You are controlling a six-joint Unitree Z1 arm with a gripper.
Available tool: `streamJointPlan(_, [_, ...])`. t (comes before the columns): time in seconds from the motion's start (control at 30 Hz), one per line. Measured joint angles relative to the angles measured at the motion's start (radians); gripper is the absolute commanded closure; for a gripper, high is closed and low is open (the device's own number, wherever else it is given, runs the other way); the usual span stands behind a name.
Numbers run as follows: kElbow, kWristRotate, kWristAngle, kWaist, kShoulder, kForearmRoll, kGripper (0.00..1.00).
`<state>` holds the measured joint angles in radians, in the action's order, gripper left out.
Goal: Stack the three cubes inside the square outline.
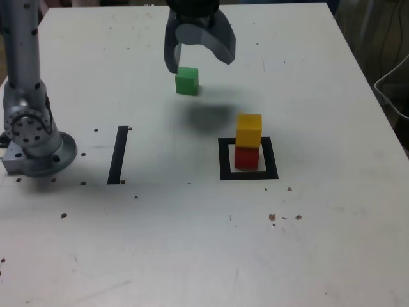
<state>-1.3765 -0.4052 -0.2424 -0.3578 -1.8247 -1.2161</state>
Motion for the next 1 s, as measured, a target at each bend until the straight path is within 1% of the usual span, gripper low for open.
streamJointPlan(0.23, [0.031, -0.062, 0.0, -0.054, -0.011, 0.01, 0.01])
streamJointPlan(0.33, [0.046, -0.112, 0.0, -0.105, -0.027, 0.016, 0.01])
streamJointPlan(0.57, [0.043, -0.177, 0.0, -0.191, -0.059, 0.038, 0.01])
streamJointPlan(0.7, [0.041, -0.196, 0.008, -0.212, -0.071, 0.057, 0.01])
streamJointPlan(0.9, [0.054, -0.222, 0.015, -0.227, -0.097, 0.113, 0.01])
streamJointPlan(1.0, [0.063, -0.223, 0.018, -0.229, -0.108, 0.126, 0.03])
